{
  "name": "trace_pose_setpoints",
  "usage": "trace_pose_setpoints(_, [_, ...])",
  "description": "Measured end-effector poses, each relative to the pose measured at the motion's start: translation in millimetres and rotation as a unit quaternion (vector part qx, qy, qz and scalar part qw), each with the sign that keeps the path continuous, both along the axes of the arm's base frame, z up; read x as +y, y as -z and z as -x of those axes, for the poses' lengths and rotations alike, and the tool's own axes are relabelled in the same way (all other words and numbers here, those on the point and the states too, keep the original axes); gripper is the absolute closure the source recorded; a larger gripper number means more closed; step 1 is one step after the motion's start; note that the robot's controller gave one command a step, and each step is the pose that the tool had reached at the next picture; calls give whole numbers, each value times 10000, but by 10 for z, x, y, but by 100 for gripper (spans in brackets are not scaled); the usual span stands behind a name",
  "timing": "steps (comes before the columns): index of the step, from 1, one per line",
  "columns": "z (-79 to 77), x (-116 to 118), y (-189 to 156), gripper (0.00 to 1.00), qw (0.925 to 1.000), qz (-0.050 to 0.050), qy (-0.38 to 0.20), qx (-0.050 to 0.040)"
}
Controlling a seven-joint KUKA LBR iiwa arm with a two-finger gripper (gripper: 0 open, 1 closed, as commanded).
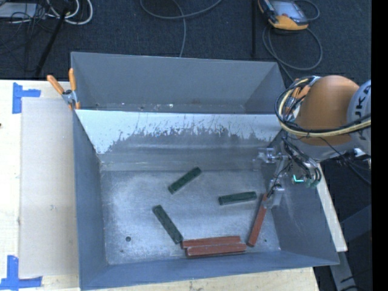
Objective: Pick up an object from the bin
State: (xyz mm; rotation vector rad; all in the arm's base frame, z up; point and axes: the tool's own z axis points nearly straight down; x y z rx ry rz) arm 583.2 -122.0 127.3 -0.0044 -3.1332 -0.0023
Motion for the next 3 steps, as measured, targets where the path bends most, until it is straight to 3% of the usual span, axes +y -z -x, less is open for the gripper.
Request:
trace_pose_setpoints(1, [17, 362, 607, 0, 9984, -12, -572, -10])
trace_pose_setpoints(2, [-1, 350, 574, 100, 9983, 2, -583, -37])
trace_pose_setpoints(3, [133, 331, -1168, 100, 9989, 15, -453, -87])
